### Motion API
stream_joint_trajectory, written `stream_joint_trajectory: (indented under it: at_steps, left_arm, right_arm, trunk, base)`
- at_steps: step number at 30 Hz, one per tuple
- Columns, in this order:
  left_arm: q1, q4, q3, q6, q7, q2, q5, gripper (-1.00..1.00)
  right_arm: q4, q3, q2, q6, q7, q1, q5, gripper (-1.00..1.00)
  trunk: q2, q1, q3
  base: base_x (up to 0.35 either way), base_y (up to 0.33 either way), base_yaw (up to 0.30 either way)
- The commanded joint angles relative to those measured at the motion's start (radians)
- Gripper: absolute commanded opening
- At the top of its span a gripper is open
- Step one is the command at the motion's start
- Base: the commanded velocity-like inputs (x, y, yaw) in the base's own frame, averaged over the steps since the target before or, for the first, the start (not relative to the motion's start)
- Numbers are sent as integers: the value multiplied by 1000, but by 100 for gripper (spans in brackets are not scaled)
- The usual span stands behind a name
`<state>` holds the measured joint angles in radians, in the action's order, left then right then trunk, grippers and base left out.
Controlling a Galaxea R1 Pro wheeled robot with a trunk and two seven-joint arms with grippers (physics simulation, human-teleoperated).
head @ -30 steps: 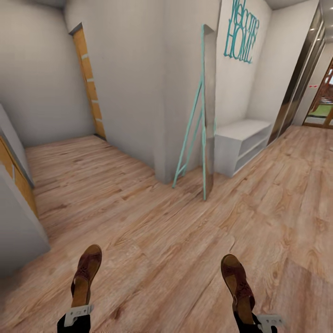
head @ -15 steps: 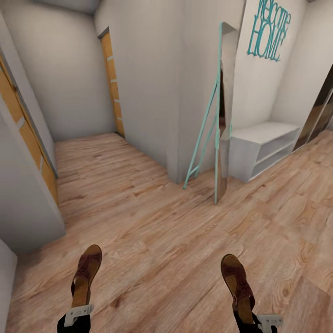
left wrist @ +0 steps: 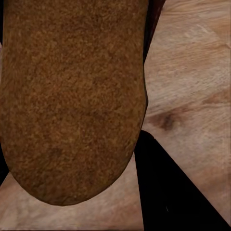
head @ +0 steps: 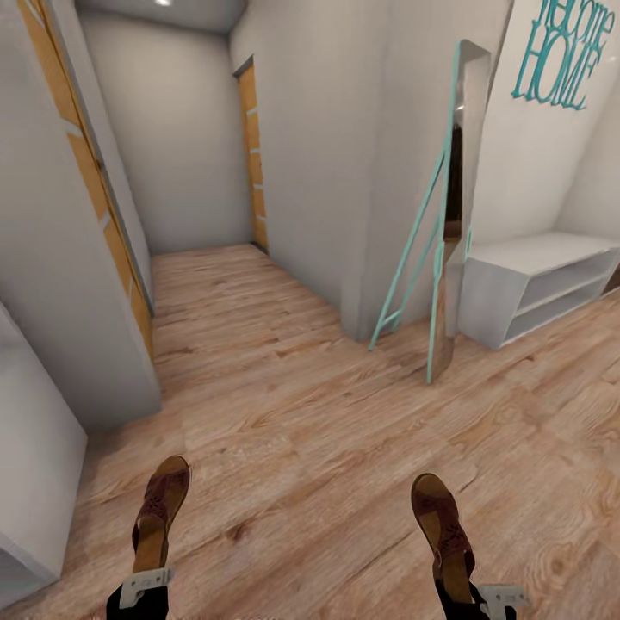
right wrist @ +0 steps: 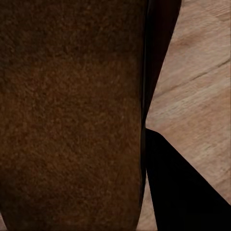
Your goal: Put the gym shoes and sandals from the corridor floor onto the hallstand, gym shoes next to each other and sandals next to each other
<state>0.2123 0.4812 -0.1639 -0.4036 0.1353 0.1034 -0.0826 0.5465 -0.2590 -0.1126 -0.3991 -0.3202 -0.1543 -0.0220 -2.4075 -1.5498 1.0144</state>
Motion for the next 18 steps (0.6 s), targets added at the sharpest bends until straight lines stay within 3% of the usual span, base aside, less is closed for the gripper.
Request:
stream_joint_trajectory:
  at_steps: [1, 15, 18]
  left_arm:
    - [1, -1, -3, -1, 7, 0, -6, -100]
    - [1, -1, -4, -1, 7, 1, -6, -100]
    - [1, -1, -4, -1, 7, 1, -6, -100]
  right_arm:
    - [0, -6, 1, -1, -10, 0, 1, -100]
    - [0, -6, 1, -1, -10, 0, 1, -100]
    - [0, -6, 1, -1, -10, 0, 1, -100]
  trunk:
    - [0, 0, 1]
    - [0, 0, 1]
    - [0, 0, 1]
  base:
    - [-5, -4, 276]
    - [-1, -1, 276]
    - [-45, -178, 276]
